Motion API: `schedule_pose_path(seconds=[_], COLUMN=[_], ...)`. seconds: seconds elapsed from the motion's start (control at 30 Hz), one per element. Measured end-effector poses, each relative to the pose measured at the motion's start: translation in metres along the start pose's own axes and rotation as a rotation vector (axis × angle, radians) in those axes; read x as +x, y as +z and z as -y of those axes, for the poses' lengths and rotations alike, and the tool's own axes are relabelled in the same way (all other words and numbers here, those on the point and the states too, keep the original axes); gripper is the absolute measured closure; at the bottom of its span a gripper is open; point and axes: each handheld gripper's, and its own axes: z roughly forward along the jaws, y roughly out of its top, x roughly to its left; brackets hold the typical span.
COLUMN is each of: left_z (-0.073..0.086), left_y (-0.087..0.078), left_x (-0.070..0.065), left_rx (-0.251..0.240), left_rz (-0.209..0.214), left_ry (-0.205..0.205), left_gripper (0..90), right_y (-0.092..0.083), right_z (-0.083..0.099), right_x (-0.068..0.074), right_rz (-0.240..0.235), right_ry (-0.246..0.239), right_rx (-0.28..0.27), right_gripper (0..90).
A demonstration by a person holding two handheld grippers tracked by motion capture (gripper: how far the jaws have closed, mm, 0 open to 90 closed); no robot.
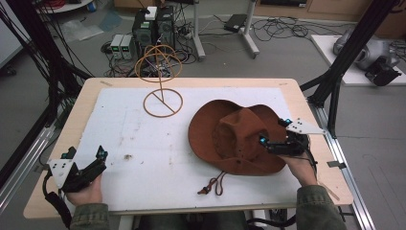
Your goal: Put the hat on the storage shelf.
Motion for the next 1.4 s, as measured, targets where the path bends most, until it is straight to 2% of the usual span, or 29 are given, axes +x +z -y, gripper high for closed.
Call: schedule_pose_path(seconds=[0.1,0.17,0.3,0.37,0.43,0.6,0.73,0.8,0.83,0.9,0.93,1.0,1.07,1.23,1.3,1.37,1.4], left_z=[0.000,0.000,0.000,0.000,0.001,0.000,0.001,0.000,0.000,0.001,0.001,0.001,0.001,0.001,0.001,0.001,0.001], left_y=[0.000,0.000,0.000,0.000,0.000,0.000,0.000,-0.001,-0.001,-0.001,-0.001,-0.001,-0.001,-0.001,-0.001,-0.001,-0.001], left_x=[0.001,0.000,0.000,0.000,0.000,0.001,0.001,0.001,0.001,0.001,0.001,0.001,0.001,0.002,0.001,0.001,0.001], left_rx=[-0.002,-0.003,-0.004,-0.003,0.002,-0.001,-0.002,-0.002,-0.003,-0.004,-0.004,-0.004,-0.006,-0.006,-0.007,-0.006,-0.005], left_rz=[-0.002,0.001,0.007,0.012,0.015,0.015,0.013,0.012,0.012,0.012,0.012,0.012,0.012,0.013,0.014,0.015,0.014], left_ry=[0.001,0.000,0.010,0.004,0.000,0.002,0.002,0.006,0.007,0.008,0.007,0.005,0.005,0.005,0.004,0.004,0.005], left_gripper=[11.6,11.6,11.8,11.8,11.8,11.8,11.8,11.8,11.9,12.0,12.0,12.1,12.1,12.1,12.1,12.1,12.1], right_y=[0.006,0.009,0.018,0.023,0.027,0.035,0.036,0.037,0.037,0.037,0.037,0.039,0.040,0.037,0.035,0.033,0.033], right_z=[0.001,0.001,-0.003,-0.004,-0.004,0.001,0.001,0.002,0.002,0.002,0.002,0.002,0.003,0.003,0.003,0.003,0.003], right_x=[-0.003,-0.006,-0.008,-0.008,-0.009,-0.017,-0.018,-0.016,-0.014,-0.008,-0.005,-0.001,0.000,-0.004,-0.005,-0.007,-0.007], right_rz=[-0.035,-0.076,-0.150,-0.175,-0.190,-0.188,-0.205,-0.223,-0.236,-0.207,-0.202,-0.214,-0.212,-0.204,-0.206,-0.213,-0.214], right_ry=[-0.017,-0.039,-0.116,-0.139,-0.145,-0.148,-0.179,-0.200,-0.209,-0.261,-0.269,-0.281,-0.268,-0.236,-0.204,-0.151,-0.142], right_rx=[0.024,0.051,0.130,0.155,0.176,0.225,0.217,0.211,0.214,0.223,0.233,0.242,0.251,0.223,0.213,0.209,0.205], right_gripper=[4.8,4.8,4.9,4.9,5.3,8.0,22.9,36.7,47.5,81.8,87.1,88.0,88.3,88.5,88.6,88.6,88.6])
